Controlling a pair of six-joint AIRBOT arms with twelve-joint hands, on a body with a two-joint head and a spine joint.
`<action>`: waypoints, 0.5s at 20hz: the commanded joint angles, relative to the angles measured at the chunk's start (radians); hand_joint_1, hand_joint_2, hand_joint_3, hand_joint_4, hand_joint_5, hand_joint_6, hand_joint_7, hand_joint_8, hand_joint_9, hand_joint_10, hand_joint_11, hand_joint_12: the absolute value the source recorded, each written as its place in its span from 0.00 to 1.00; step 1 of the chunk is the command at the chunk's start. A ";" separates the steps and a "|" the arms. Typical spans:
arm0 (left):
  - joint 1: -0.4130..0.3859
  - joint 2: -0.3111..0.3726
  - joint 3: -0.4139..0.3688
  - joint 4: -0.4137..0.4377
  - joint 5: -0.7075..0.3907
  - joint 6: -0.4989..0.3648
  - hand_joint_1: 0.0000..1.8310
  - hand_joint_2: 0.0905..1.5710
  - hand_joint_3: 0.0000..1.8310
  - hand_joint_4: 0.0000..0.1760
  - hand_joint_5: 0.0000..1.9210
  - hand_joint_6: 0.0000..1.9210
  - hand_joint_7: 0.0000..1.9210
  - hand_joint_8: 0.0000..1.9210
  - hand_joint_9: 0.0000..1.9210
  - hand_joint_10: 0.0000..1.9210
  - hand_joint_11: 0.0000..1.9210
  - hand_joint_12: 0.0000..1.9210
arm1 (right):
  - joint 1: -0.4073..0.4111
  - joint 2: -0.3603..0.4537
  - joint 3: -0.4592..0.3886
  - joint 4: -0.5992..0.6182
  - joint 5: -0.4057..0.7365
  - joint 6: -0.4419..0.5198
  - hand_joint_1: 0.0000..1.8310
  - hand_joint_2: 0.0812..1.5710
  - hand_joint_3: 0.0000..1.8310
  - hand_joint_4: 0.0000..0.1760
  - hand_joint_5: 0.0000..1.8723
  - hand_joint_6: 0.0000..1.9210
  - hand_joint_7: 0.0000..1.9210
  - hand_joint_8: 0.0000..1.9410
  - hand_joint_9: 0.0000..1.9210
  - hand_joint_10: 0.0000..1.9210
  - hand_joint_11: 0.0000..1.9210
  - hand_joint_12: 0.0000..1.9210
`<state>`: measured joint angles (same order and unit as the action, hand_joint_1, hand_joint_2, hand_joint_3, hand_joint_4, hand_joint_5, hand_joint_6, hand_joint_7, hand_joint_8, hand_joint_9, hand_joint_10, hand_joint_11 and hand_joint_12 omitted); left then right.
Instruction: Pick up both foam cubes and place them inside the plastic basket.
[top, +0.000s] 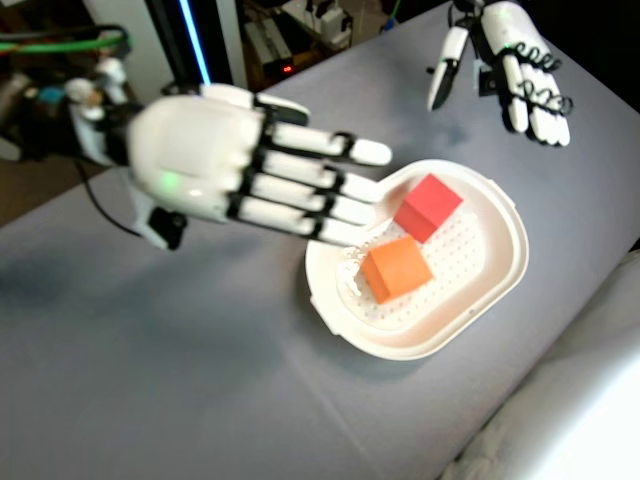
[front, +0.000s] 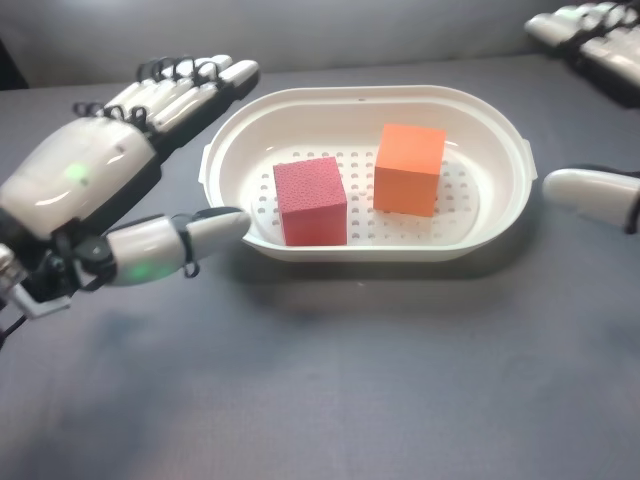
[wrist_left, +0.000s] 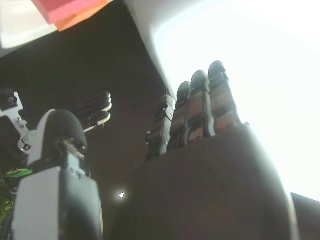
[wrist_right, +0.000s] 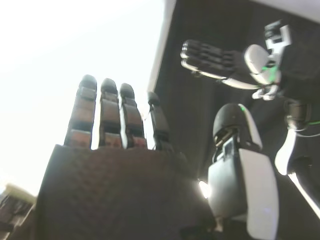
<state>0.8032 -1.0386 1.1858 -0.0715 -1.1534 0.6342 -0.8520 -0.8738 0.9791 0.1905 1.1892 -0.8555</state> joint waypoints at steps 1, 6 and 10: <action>0.010 0.028 -0.004 -0.044 -0.199 -0.002 0.24 0.82 0.00 0.36 0.00 0.00 0.00 0.00 0.00 0.00 0.00 0.02 | -0.011 0.016 -0.016 -0.002 0.220 0.004 0.15 0.77 0.00 0.65 0.00 0.00 0.00 0.00 0.00 0.00 0.00 0.00; 0.068 0.101 -0.075 -0.052 -0.382 0.026 0.10 0.79 0.00 0.66 0.00 0.00 0.00 0.00 0.00 0.00 0.00 0.00 | -0.083 0.079 -0.067 0.021 0.403 0.004 0.12 0.78 0.01 0.18 0.00 0.00 0.00 0.00 0.00 0.00 0.00 0.00; 0.088 0.145 -0.107 -0.042 -0.497 0.047 0.18 0.86 0.01 0.30 0.13 0.05 0.06 0.02 0.01 0.01 0.00 0.00 | -0.106 0.122 -0.089 0.008 0.510 0.004 0.05 0.83 0.01 0.24 0.00 0.00 0.00 0.00 0.00 0.00 0.00 0.00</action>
